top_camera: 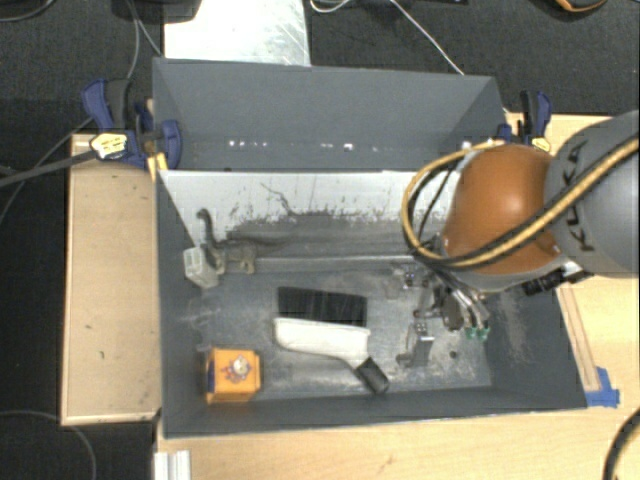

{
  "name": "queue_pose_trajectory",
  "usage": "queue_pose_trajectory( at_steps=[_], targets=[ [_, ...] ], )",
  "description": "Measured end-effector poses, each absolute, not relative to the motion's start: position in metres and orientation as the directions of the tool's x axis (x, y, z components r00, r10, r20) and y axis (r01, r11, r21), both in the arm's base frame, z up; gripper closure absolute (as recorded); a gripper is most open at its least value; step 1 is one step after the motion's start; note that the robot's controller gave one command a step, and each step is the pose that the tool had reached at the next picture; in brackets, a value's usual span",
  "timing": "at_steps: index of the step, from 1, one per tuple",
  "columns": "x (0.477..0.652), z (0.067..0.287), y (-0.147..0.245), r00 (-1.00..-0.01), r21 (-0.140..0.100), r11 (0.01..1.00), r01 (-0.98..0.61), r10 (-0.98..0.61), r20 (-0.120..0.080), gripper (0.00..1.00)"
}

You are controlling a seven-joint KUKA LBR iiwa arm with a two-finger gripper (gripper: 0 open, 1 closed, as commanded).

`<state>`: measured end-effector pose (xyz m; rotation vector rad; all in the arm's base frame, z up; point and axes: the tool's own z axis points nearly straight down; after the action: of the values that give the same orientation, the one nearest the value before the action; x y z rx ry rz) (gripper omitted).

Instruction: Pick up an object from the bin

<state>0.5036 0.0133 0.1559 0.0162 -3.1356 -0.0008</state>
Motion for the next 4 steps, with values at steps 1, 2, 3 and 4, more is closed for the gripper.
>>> queue_pose_trajectory(
  at_steps=[1,2,3,4],
  targets=[
    [0.506,0.16,0.013,-1.0,0.001,1.0,-0.01,-0.01,-0.002,0.0],
    [0.511,0.073,0.061,-0.996,0.001,0.996,0.093,0.093,0.004,0.0],
    [0.494,0.072,0.06,-0.977,0.0,0.977,-0.212,-0.212,-0.01,1.0],
    [0.494,0.072,0.06,-0.978,0.0,0.978,-0.21,-0.21,-0.01,1.0]
  ],
)
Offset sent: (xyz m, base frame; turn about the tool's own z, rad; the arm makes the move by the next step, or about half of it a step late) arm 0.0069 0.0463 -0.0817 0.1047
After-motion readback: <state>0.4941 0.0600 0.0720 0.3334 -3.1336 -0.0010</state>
